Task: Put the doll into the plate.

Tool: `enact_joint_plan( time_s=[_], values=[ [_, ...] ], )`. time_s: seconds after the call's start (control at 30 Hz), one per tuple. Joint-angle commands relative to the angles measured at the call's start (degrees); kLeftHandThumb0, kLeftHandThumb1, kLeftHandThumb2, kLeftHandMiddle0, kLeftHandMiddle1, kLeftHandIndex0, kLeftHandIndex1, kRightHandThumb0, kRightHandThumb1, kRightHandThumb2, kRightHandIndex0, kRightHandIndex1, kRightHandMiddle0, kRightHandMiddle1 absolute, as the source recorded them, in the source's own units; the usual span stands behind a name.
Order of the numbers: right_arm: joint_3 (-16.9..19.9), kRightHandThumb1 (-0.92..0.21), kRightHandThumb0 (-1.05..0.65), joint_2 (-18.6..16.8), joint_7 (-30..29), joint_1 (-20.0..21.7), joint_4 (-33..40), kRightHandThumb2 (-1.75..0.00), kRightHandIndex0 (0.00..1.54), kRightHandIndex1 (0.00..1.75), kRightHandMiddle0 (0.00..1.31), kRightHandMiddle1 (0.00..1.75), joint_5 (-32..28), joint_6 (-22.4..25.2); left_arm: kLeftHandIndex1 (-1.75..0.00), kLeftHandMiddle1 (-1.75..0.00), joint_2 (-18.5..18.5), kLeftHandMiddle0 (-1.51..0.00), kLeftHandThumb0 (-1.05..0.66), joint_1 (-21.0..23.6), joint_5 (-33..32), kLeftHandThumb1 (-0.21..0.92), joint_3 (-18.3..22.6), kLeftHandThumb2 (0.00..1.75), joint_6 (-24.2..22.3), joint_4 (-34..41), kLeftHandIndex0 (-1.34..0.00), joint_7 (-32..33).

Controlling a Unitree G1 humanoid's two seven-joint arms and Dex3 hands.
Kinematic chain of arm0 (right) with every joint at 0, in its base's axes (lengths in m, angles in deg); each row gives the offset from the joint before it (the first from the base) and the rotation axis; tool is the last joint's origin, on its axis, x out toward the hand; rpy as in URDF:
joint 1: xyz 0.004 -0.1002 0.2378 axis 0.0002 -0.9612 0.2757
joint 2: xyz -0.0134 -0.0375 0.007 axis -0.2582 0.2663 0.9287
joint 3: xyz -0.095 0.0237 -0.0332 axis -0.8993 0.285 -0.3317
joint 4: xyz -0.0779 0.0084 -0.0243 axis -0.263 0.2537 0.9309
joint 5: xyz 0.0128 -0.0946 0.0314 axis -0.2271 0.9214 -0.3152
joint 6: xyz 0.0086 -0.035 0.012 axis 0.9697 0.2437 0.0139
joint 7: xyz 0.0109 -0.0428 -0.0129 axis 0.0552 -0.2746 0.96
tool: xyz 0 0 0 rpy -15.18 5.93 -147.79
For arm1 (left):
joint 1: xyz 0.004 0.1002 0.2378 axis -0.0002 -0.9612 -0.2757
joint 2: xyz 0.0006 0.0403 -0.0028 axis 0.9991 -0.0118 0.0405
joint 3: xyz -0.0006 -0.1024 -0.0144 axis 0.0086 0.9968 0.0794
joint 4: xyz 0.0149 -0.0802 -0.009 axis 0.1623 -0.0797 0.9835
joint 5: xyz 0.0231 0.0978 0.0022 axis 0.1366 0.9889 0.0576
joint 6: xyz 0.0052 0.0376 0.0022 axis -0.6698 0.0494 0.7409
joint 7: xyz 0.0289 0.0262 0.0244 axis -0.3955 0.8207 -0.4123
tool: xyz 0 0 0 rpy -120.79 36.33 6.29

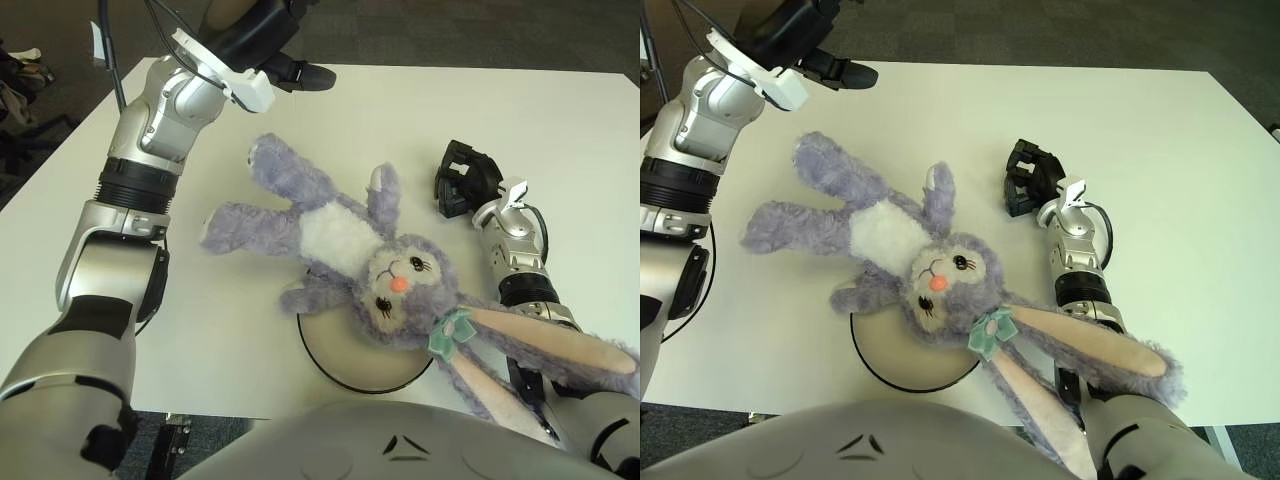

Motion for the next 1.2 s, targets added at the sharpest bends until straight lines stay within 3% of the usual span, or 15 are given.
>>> enact_joint_plan(
  time_s=[0.0,0.23,0.7,0.87,0.9,0.93,0.97,1.07,1.17],
  values=[
    [-1.0,0.06,-0.01,-0.9,-0.2,-5.4,-2.3,-1.75,0.89,1.74,0.67,1.75,1.3,4.1,-1.35,-1.17,-0.5,-0.20,-0.64,-1.0,1.2,0.79,0.3,0.81,-1.3,-2.0,-0.01,2.5],
    [-0.1,0.07,-0.01,-1.4,-2.0,-6.9,3.7,-1.75,0.90,1.72,0.68,1.75,0.5,4.3,-1.36,-1.35,-0.8,-0.21,-0.67,-2.7,-0.3,0.79,0.4,0.82,-1.4,-5.5,0.00,3.9],
    [2.3,0.08,-0.01,-5.8,-13.8,-7.4,16.1,-1.75,0.93,1.68,0.68,1.75,0.7,5.0,-1.38,-1.31,-2.5,-0.23,-0.62,-7.5,-5.8,0.67,3.0,0.90,-3.8,-6.2,0.00,4.3],
    [3.8,0.09,-0.01,-6.9,-17.6,-6.1,17.1,-1.75,0.94,1.67,0.69,1.75,0.9,3.1,-1.42,-1.31,-4.2,-0.38,-0.60,-10.1,-7.9,0.62,4.8,0.92,-3.9,-7.0,-0.01,7.3],
    [4.0,0.09,-0.01,-6.8,-18.2,-5.8,17.2,-1.75,0.94,1.66,0.69,1.75,1.0,3.1,-1.46,-1.34,-4.6,-0.45,-0.58,-10.4,-8.2,0.60,5.1,0.95,-3.5,-7.7,-0.03,8.1],
    [4.3,0.09,-0.01,-6.7,-18.9,-5.5,17.5,-1.75,0.94,1.66,0.69,1.75,1.2,3.3,-1.49,-1.39,-5.1,-0.47,-0.38,-10.8,-8.7,0.57,5.5,0.96,-2.9,-8.6,-0.04,9.0],
    [4.4,0.09,-0.01,-6.6,-19.4,-5.3,17.7,-1.75,0.95,1.65,0.69,1.75,1.3,3.5,-1.56,-1.50,-5.4,-0.44,-0.25,-11.0,-9.0,0.56,5.8,0.98,-2.5,-9.2,-0.16,9.5],
    [4.9,0.10,-0.01,-6.2,-21.2,-4.6,18.3,-1.75,0.96,1.63,0.70,1.75,1.7,4.0,-1.65,-1.63,-6.2,-0.41,-0.09,-11.8,-10.6,0.53,6.6,1.02,-2.5,-9.7,-0.31,9.8],
    [5.1,0.11,-0.01,-6.0,-22.3,-4.2,18.5,-1.75,0.97,1.61,0.70,1.75,2.0,4.0,-1.69,-1.68,-6.6,-0.40,-0.03,-12.8,-11.9,0.51,7.2,1.07,-3.2,-9.1,-0.35,9.1]
  ],
)
